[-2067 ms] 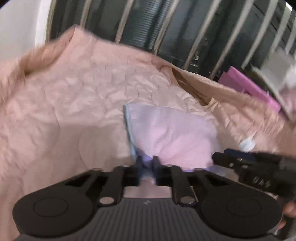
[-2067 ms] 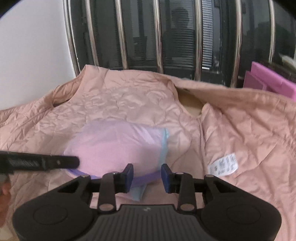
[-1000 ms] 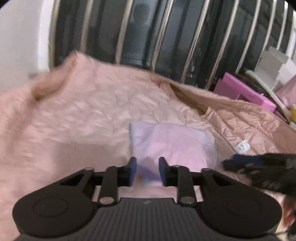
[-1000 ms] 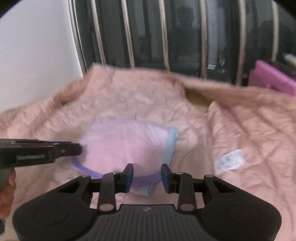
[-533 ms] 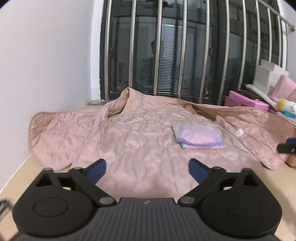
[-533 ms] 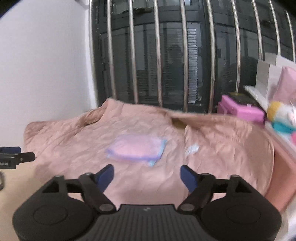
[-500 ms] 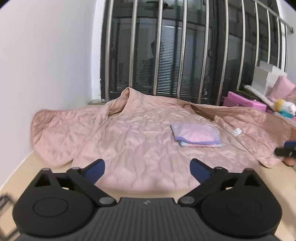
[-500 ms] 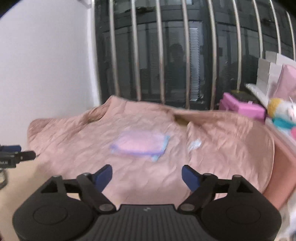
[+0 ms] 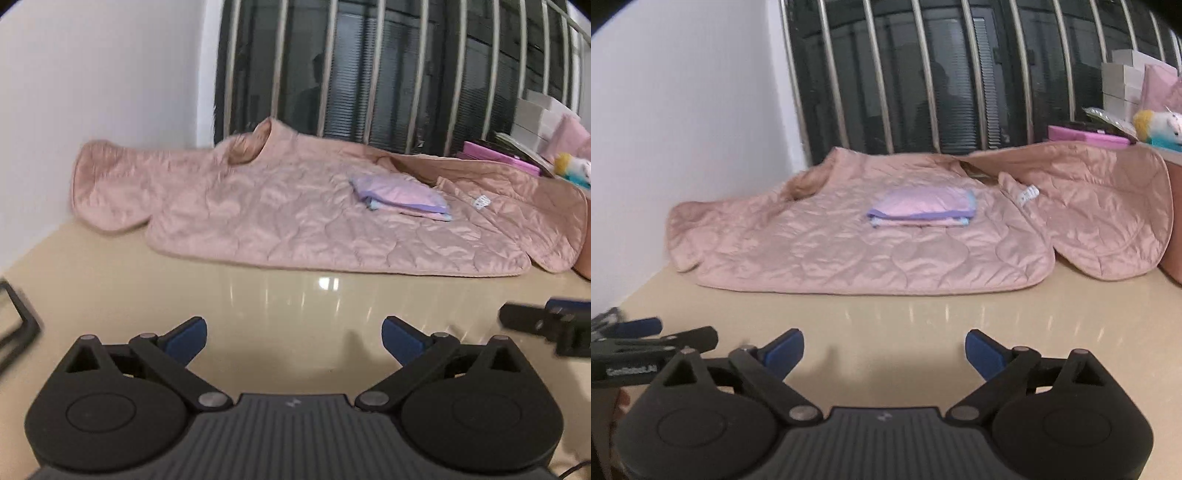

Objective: Fold clothes

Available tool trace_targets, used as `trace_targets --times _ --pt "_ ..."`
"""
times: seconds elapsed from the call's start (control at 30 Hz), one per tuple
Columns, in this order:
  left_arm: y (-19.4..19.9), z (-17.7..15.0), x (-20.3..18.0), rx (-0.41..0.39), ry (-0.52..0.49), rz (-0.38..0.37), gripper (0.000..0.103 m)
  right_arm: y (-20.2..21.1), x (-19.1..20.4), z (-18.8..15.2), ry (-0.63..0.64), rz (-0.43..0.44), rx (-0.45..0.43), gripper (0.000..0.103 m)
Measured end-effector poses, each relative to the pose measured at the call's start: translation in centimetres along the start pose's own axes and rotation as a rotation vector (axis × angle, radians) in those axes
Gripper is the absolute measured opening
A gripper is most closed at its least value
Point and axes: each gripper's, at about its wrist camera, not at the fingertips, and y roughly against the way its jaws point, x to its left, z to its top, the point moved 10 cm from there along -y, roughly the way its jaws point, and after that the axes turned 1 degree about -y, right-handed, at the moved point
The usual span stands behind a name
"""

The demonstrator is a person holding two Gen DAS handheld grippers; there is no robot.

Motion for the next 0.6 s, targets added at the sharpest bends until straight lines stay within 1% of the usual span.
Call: trace_targets --times 0.07,0.2,0.27,0.37,0.43,0.57,0.6 --pt "-0.5 -0.5 0.4 0.016 0.009 0.012 0.103 -1.1 0.2 -0.7 -0.001 -0.029 0.021 0.095" --pt "-0.8 -0.8 0.4 0.028 0.018 -0.026 0.103 -2.1 0.5 -1.6 0.0 -0.064 0.031 0.095" --pt "-1.3 -1.0 0.2 0.052 0.0 -0.034 0.103 -2.3 0.4 -1.6 0.006 -0.083 0.036 0.095" --pt "-1.7 -0.8 -0.3 0.057 -0.013 -0.039 0.103 -2.7 0.3 -1.8 -0.001 -0.077 0.061 0.098" --pt "-2.0 -0.8 -0.5 0.067 -0.017 -0.035 0.103 -3.0 0.3 -1.8 0.009 -0.09 0.075 0.103" --pt "-2.6 -1.1 -1.3 0.102 -0.1 0.009 0.102 -3.7 0.7 -1.9 0.062 -0.133 0.103 0.103" --pt "-2.6 -1.1 -1.4 0.104 -0.103 0.003 0.102 -3.7 0.7 -1.9 0.063 -0.134 0.103 0.103"
